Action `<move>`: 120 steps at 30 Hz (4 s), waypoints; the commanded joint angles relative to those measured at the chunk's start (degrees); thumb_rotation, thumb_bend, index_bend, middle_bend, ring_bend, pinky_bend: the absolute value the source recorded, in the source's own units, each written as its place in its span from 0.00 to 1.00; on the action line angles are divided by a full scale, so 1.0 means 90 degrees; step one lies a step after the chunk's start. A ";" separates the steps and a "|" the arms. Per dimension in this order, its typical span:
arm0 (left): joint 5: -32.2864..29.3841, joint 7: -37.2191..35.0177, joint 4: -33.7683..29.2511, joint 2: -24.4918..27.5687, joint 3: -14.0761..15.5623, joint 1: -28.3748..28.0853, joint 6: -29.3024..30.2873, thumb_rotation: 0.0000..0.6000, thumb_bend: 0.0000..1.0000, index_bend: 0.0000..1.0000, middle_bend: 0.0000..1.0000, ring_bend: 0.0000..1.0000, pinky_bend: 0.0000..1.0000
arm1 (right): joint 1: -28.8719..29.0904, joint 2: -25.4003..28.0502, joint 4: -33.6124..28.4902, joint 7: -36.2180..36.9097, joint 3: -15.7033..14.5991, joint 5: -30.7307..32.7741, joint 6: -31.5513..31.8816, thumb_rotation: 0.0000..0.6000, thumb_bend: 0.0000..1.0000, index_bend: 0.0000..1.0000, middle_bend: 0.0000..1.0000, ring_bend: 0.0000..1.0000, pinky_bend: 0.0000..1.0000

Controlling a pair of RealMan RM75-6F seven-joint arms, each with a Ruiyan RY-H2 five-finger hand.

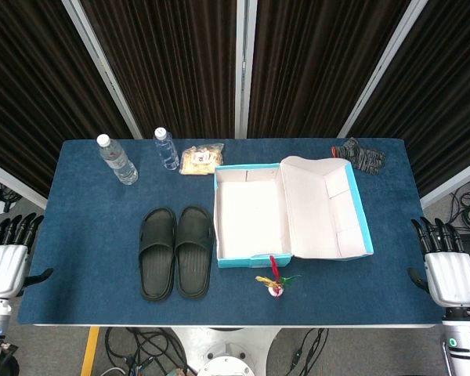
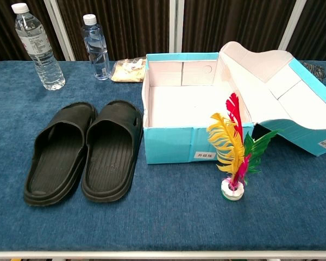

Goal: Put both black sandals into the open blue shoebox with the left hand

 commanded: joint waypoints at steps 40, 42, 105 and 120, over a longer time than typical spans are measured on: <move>-0.1961 -0.0879 -0.0481 -0.0732 -0.1098 -0.3597 -0.4085 1.00 0.00 0.07 0.06 0.00 0.04 | -0.0250 0.0439 0.0076 0.0645 0.0023 -0.0376 0.0643 1.00 0.10 0.00 0.07 0.00 0.11; -0.2289 -0.0558 -0.0393 -0.0921 -0.1045 -0.3765 -0.4133 1.00 0.00 0.07 0.06 0.00 0.04 | -0.0255 0.0444 0.0099 0.0678 0.0021 -0.0358 0.0626 1.00 0.10 0.00 0.07 0.00 0.11; -0.4233 -0.0640 -0.0521 -0.1509 -0.1616 -0.3988 -0.2129 1.00 0.00 0.43 0.50 0.45 0.50 | -0.0354 0.0406 0.0518 0.1219 0.0009 -0.0249 0.0566 1.00 0.10 0.00 0.07 0.00 0.11; -0.3126 -0.2511 0.1047 -0.2732 -0.2526 -0.4955 -0.3364 1.00 0.00 0.41 0.49 0.44 0.44 | -0.0353 0.0576 0.0209 0.0958 0.0013 -0.0351 0.0626 1.00 0.10 0.00 0.07 0.00 0.11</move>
